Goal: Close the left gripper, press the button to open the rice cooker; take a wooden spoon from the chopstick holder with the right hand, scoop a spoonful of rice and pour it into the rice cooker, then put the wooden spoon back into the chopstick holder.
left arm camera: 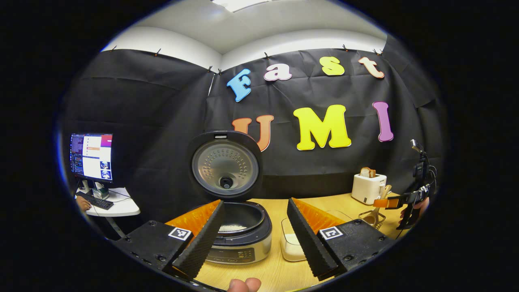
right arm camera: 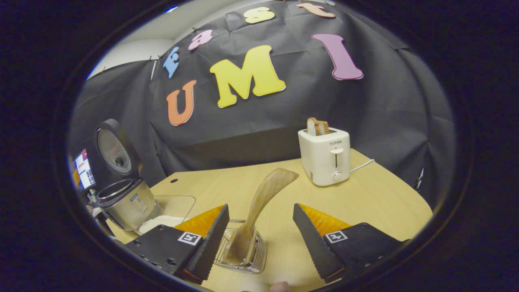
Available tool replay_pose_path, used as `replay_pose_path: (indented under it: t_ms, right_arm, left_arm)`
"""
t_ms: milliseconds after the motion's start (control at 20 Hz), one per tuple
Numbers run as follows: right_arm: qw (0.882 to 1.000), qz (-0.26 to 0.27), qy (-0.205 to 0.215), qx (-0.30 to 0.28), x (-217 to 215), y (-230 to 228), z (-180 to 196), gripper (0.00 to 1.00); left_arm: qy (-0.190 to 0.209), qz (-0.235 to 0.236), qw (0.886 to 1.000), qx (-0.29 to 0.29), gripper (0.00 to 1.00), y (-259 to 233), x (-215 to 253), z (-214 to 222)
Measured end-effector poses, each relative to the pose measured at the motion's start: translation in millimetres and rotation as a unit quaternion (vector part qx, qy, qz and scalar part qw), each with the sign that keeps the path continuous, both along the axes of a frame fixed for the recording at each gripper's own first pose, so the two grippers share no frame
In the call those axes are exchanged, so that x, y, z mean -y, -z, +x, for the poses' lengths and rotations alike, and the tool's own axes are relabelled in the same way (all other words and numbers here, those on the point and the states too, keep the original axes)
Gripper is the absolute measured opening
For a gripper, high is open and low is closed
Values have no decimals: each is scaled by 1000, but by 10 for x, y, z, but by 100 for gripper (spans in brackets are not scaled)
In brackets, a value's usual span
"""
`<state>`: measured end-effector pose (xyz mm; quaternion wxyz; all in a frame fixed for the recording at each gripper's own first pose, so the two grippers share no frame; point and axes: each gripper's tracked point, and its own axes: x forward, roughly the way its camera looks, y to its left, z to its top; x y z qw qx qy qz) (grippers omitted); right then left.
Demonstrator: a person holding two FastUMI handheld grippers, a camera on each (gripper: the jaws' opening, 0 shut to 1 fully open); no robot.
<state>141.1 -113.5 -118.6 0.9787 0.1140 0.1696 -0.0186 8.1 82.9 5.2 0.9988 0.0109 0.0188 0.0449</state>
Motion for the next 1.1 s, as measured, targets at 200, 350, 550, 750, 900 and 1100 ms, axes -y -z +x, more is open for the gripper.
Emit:
replay_pose_path:
  t_ms: [200, 350, 550, 750, 900, 1100]
  right_arm:
    - [1000, 4, 11, 1, 36, 36, 144, 67]
    - [1000, 24, 7, -15, 0, 116, 201, 51]
    - [999, 52, 1, -15, -61, 78, 211, 17]
    - [999, 49, -14, -7, -172, -8, 101, 1]
    - [999, 30, -15, 13, -217, -213, 68, 0]
    - [999, -3, -16, 49, -283, -591, 15, 0]
  left_arm:
    - [-8, 15, 1000, 6, 98, -41, -49, -26]
    - [-5, 16, 1000, 3, 98, -31, -36, -28]
    - [-14, 21, 1000, -6, 98, 8, -74, -43]
    - [-14, 14, 1000, -9, 98, 18, -79, -43]
    - [-14, 11, 1000, -9, 98, 10, -97, -55]
    - [-18, -5, 1000, -10, 98, 4, -201, -87]
